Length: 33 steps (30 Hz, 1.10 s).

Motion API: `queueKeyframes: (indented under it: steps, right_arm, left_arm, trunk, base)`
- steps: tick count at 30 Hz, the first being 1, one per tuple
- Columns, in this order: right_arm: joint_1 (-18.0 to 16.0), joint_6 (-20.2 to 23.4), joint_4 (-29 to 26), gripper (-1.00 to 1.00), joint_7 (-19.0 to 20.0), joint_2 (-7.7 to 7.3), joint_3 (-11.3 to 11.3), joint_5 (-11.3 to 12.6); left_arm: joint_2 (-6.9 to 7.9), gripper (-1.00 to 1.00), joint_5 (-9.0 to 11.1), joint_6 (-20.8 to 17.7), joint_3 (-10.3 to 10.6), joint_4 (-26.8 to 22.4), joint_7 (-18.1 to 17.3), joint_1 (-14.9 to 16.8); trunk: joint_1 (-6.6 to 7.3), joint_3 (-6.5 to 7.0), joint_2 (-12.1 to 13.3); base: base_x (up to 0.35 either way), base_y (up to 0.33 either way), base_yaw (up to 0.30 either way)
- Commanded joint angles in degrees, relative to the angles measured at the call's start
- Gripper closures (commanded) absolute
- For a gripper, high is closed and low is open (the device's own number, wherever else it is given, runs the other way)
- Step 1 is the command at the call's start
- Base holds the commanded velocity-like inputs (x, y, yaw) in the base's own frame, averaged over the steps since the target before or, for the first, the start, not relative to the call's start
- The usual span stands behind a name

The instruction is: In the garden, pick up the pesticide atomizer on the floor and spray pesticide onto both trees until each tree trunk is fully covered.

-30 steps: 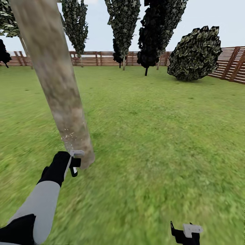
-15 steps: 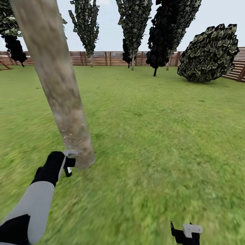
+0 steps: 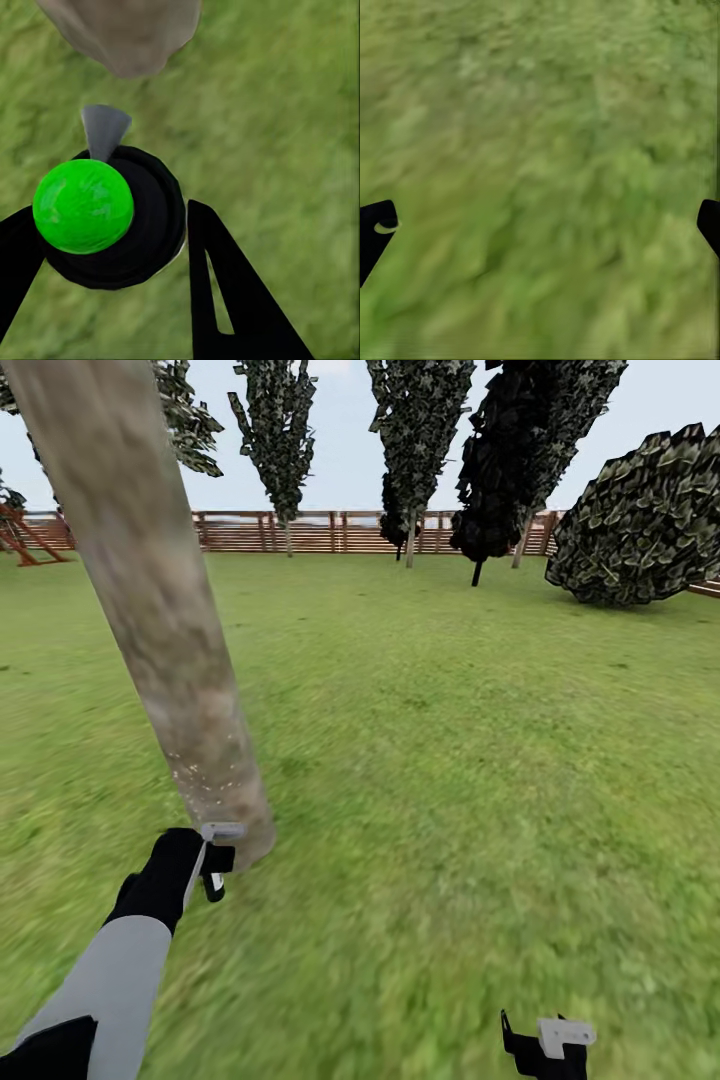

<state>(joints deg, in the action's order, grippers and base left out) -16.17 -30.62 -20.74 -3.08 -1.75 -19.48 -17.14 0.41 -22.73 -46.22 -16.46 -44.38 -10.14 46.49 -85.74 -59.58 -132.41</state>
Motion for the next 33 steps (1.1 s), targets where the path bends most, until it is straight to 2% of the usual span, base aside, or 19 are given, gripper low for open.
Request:
queueKeyframes:
  steps: [1,4,5,6,7,11,15,18,20,24,27,28,31,33]
  right_arm:
    - [0.0,0.0,0.0,-1.0,0.0,-0.01,-0.02,0.0]
    - [0.0,-0.01,0.0,-1.0,0.0,-0.01,0.01,0.0]
    - [0.0,0.0,0.0,-1.0,0.0,-0.01,0.01,0.0]
    - [0.0,0.02,0.0,-1.0,0.0,0.0,0.0,0.0]
    - [0.0,0.03,0.0,-1.0,0.0,-0.01,0.01,0.02]
    - [0.0,-0.03,0.0,-1.0,0.0,0.04,0.04,0.02]
    - [0.0,-0.02,0.0,-1.0,0.0,0.04,0.05,0.02]
    - [0.0,0.01,0.0,-1.0,0.0,0.07,0.06,0.04]
    - [0.0,-0.01,0.0,-1.0,0.0,0.08,0.06,0.01]
    - [0.0,0.01,0.0,-1.0,0.0,0.07,0.06,0.02]
    - [0.0,-0.04,0.0,-1.0,0.07,0.02,0.06,0.06]
    - [0.0,-0.04,0.0,-1.0,0.06,0.03,0.06,0.06]
    - [0.0,-0.02,0.06,-1.0,0.01,-0.01,0.02,0.01]
    - [0.0,0.0,0.08,-1.0,0.0,-0.01,0.05,0.0]
  left_arm:
    - [-0.2,1.0,-0.33,0.05,-0.02,-0.01,0.0,0.0]
    - [0.67,1.0,-0.49,0.19,-0.18,0.03,-0.05,-0.34]
    - [1.62,1.0,-0.52,0.33,-0.3,0.02,-0.05,-0.89]
    - [3.74,1.0,-0.55,1.37,-0.42,0.04,-0.05,-1.88]
    - [4.76,1.0,-0.52,2.19,-0.46,0.06,-0.05,-2.49]
    - [6.12,1.0,-0.52,3.56,-0.58,0.08,-0.05,-4.89]
    - [5.95,1.0,0.27,3.74,-0.59,0.14,-0.05,-5.94]
    - [4.67,1.0,3.78,4.16,-0.51,1.59,-0.05,-6.05]
    - [4.12,1.0,5.39,6.57,-0.61,2.32,0.16,-6.05]
    - [4.67,1.0,5.66,8.42,-0.66,2.6,0.75,-6.01]
    - [6.3,1.0,5.45,8.6,-0.45,3.19,0.82,-6.04]
    - [6.44,1.0,5.44,8.63,-0.33,3.71,0.82,-6.05]
    - [6.12,1.0,5.27,8.8,0.04,6.61,0.82,-6.06]
    - [5.34,1.0,5.36,8.85,0.09,7.77,0.83,-6.06]
  trunk:
    - [0.0,0.0,0.0]
    - [0.0,0.0,0.0]
    - [0.0,0.0,0.0]
    - [0.0,0.0,0.0]
    - [0.0,0.0,0.0]
    - [0.0,0.0,0.0]
    - [0.0,0.0,0.0]
    - [0.0,0.0,0.0]
    - [0.0,0.0,0.0]
    - [0.0,0.0,0.0]
    - [0.0,0.0,0.0]
    - [0.0,0.0,0.0]
    - [0.0,0.0,0.0]
    - [0.0,0.0,0.0]
  base:
    - [0.187,-0.211,0.001]
    - [0.187,-0.211,0.0]
    - [0.187,-0.211,0.0]
    - [0.187,-0.211,0.058]
    - [0.187,-0.211,0.143]
    - [0.184,-0.212,0.235]
    - [0.173,-0.212,0.275]
    - [0.17,-0.212,0.278]
    - [0.175,-0.214,0.278]
    - [0.187,-0.215,0.276]
    - [0.191,-0.215,0.101]
    - [0.191,-0.215,0.025]
    - [0.191,-0.215,0.009]
    - [0.191,-0.215,0.001]
